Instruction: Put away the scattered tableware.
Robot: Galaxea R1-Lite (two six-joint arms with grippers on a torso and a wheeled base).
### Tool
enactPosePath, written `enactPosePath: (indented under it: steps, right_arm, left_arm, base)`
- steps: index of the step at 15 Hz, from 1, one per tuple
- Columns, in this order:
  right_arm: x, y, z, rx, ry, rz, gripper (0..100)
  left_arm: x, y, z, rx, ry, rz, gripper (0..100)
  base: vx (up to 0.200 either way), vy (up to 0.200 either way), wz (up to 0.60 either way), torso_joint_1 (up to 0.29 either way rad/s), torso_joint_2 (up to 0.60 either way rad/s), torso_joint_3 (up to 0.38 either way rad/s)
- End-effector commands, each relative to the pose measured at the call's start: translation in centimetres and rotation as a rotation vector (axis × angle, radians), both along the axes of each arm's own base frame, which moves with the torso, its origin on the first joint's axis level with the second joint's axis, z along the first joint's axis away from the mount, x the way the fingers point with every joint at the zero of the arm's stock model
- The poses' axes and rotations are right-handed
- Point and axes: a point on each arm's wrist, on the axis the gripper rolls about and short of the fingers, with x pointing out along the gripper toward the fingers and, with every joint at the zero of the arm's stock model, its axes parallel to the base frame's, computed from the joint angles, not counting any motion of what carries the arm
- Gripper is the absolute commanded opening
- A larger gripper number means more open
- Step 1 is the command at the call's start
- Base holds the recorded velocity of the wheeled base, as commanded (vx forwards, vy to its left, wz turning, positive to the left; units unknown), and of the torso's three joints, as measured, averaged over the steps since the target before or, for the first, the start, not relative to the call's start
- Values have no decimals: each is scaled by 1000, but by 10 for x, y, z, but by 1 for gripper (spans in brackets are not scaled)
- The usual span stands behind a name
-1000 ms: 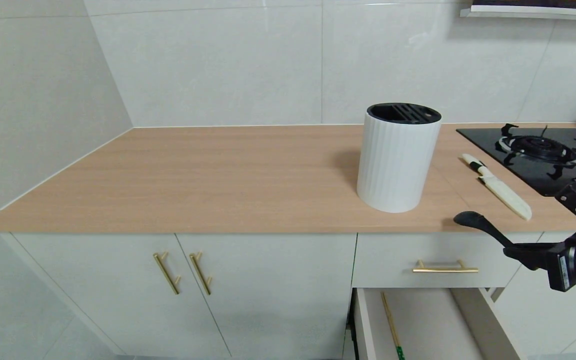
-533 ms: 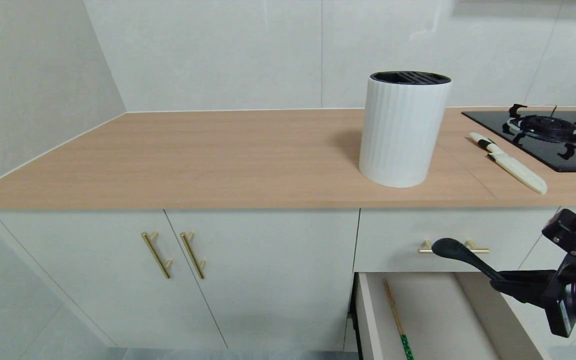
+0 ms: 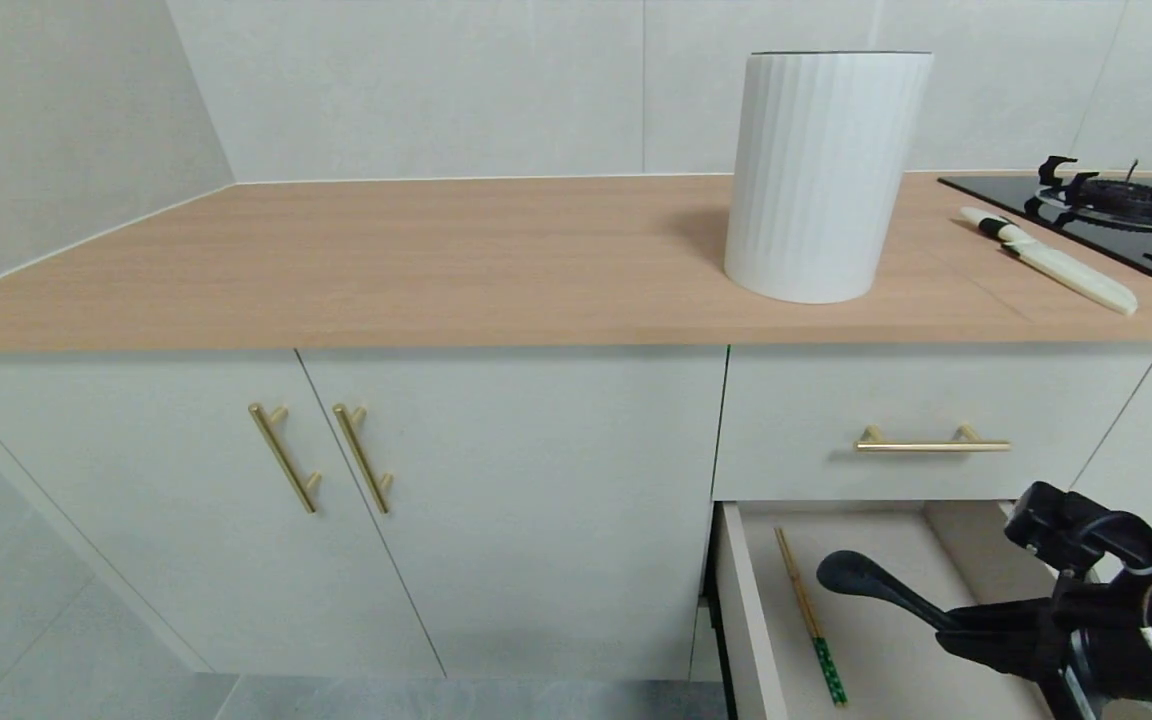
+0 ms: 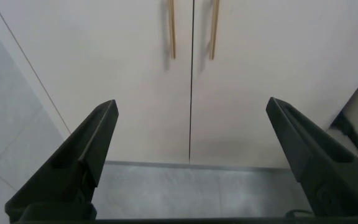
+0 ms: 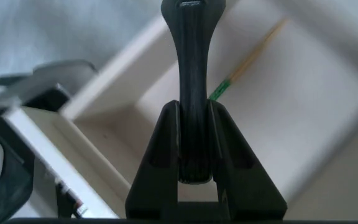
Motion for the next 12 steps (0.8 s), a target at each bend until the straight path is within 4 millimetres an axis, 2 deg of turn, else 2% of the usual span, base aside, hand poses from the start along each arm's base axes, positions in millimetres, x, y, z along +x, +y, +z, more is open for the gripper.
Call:
enactPosePath:
  steps: [1,4,9,11,12]
  right_arm:
    - [10,3,-15,-17,76,3,0]
    - [21,1,-23,-28,69,-29,0]
    - [31,1,-30,-43,44,-70,0]
    - [35,1,-33,-63,46,-129,0]
    - [43,1,-38,-111,43,-218,0]
  left_arm:
    - [0,0,0,0,0,1,100]
    - [0,0,0,-2,0,1,100]
    - [0,0,0,-2,0,1,100]
    - [0,0,0,0,0,1,100]
    - [0,0,0,0,0,1,100]
  base:
    - [0,0,0,-110,452,334]
    - [0,0,0,-63,336,256]
    - [0,0,0,-9,35,15]
    - [0,0,0,0,0,0]
    - [0,0,0,0,0,0]
